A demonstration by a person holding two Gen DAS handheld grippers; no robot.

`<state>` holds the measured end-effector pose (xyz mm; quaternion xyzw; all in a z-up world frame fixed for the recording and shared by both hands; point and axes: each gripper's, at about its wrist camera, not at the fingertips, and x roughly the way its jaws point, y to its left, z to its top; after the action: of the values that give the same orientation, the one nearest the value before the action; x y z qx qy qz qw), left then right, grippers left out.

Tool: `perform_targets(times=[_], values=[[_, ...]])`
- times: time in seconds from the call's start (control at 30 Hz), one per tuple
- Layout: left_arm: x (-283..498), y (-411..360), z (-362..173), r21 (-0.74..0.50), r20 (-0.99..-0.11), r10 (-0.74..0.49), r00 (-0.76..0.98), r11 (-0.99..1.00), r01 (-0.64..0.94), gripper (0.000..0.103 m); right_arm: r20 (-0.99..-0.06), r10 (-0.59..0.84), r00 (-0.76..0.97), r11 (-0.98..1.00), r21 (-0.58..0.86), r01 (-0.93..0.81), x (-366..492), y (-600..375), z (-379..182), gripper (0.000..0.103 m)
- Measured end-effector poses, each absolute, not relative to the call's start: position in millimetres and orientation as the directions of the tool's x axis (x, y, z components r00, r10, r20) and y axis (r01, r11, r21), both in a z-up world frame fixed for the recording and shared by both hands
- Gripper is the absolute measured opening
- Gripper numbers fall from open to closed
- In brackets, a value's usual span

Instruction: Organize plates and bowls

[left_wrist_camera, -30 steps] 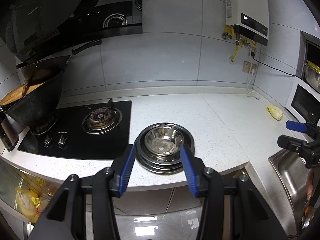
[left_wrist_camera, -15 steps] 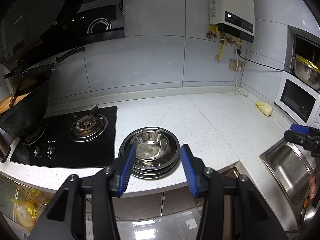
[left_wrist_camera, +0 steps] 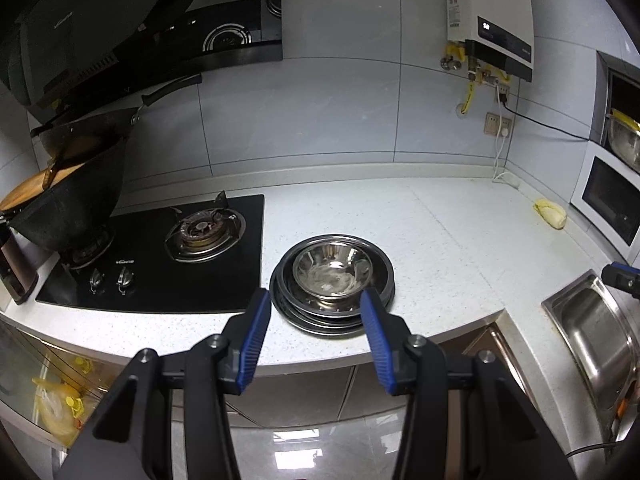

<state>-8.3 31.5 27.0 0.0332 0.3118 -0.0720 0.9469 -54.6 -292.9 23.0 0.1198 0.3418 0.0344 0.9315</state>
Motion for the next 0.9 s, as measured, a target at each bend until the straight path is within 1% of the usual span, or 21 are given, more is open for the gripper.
perform_targets(times=[0.3,0.6,0.9], values=[[-16,37,29,-0.012,-0.567,-0.136,0.813,0.988,0.157,0.045,-0.628,0.146,0.764,0.973,0.231,0.005,-53,-288,23,0.102],[-18,36,29,-0.024,-0.574,-0.160,0.803,0.984,0.179,0.045,-0.630,0.149,0.762,0.975,0.224,-0.005,-52,-284,22,0.102],[-18,35,30,-0.027,-0.577,-0.157,0.801,0.984,0.174,0.045,-0.623,0.152,0.767,0.977,0.210,-0.023,-48,-280,26,0.102]])
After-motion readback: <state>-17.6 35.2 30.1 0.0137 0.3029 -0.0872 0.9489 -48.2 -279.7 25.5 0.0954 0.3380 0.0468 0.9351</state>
